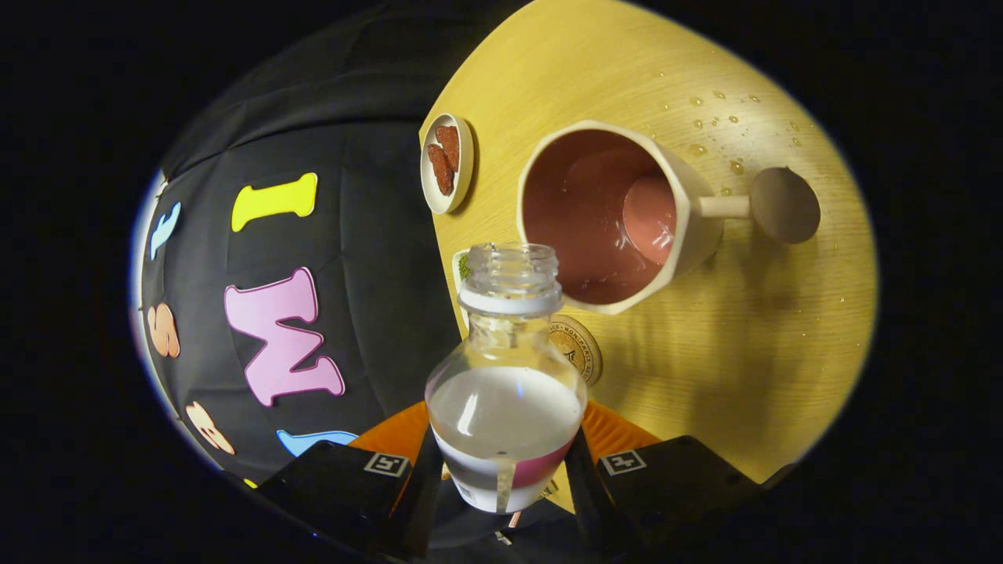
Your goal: Take the bottle from table, then pour the juice into the cup, finally place the bottle on the coaster
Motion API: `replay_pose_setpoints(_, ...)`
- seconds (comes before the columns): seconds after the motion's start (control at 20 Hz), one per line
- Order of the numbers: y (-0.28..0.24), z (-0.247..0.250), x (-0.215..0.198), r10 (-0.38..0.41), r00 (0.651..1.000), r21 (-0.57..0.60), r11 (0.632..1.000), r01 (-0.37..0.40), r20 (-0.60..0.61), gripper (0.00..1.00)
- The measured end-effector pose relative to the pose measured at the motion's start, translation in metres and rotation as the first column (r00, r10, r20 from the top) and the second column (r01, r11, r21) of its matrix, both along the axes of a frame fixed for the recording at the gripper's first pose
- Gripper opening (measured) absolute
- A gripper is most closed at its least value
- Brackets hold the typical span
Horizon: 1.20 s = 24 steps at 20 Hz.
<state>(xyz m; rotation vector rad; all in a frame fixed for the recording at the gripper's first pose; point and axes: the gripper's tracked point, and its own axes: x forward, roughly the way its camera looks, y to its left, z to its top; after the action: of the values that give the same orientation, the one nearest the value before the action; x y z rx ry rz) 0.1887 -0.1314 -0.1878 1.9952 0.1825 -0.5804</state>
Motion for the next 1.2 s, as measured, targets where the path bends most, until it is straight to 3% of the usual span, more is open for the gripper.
replay_pose_setpoints(0.6, -0.002, 0.010, 0.009, -0.052, 0.999, 0.200, 0.979, 0.049, 0.011, 0.73)
replay_pose_setpoints(1.2, -0.017, 0.021, 0.003, -0.152, 0.988, 0.370, 0.920, 0.132, 0.026, 0.74)
